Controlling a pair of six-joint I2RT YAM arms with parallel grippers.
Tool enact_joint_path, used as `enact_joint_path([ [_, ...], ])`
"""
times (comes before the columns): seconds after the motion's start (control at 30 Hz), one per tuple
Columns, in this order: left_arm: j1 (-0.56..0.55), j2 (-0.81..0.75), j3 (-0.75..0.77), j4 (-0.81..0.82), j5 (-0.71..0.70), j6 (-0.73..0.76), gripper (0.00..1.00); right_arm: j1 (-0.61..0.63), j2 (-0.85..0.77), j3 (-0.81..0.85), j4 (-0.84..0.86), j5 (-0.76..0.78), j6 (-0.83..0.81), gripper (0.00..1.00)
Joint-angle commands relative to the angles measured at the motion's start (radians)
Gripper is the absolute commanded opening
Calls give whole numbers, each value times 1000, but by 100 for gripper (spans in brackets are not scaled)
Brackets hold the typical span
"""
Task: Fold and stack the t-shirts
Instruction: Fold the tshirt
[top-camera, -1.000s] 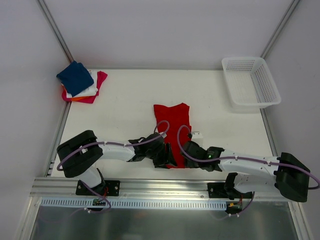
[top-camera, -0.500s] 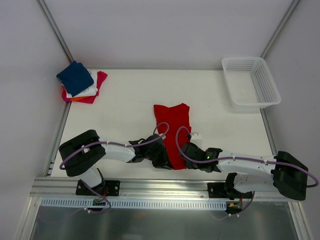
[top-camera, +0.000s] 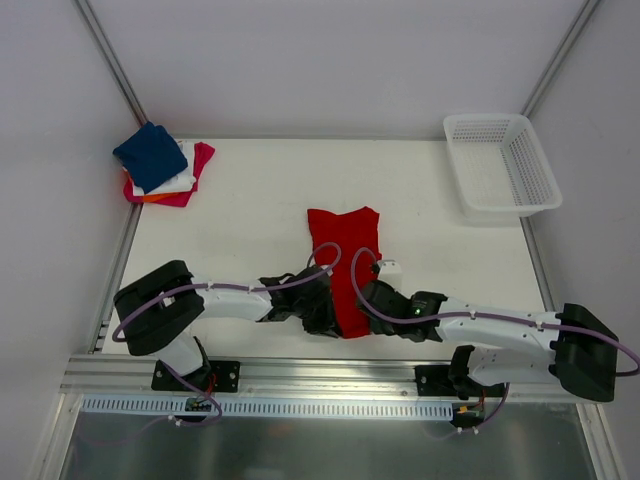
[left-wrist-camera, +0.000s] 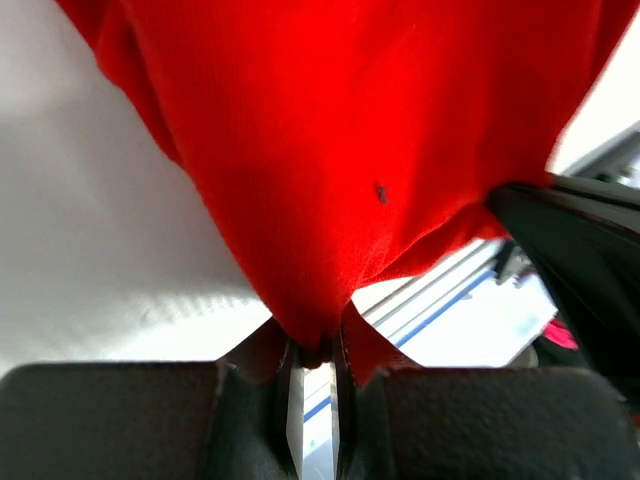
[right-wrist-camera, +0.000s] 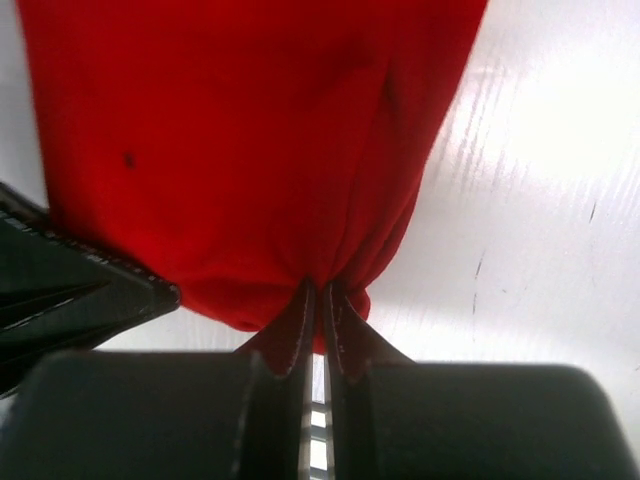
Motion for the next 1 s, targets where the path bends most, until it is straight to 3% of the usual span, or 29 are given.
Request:
enact_joint_path([
  [0.0, -3, -44, 55, -234, -95, 90, 0, 6, -44, 78, -44, 57, -29, 0],
  [0.57, 173, -141, 312, -434, -126, 282, 0, -52, -47, 291, -109, 154, -193, 0],
  [0.97, 316, -63, 492, -491, -89, 405, 0, -262, 22, 407, -98, 133, -375, 0],
])
